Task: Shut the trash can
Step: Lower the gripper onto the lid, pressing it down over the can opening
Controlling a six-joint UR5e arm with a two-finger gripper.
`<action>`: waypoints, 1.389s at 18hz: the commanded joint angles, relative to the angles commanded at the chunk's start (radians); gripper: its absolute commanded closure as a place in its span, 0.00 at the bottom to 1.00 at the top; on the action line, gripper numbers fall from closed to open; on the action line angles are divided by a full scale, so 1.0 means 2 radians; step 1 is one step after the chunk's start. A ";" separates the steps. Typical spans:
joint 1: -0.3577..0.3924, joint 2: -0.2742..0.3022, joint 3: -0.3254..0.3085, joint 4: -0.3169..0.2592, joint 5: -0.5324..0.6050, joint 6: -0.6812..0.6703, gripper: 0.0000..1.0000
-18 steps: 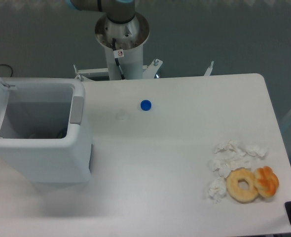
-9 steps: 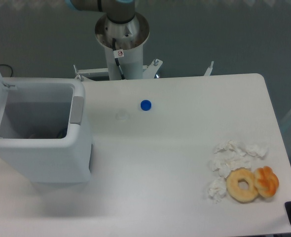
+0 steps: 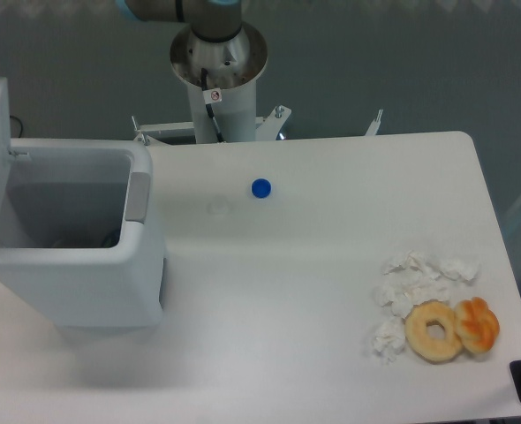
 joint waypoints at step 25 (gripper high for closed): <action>0.050 -0.003 -0.035 0.000 0.064 0.076 0.00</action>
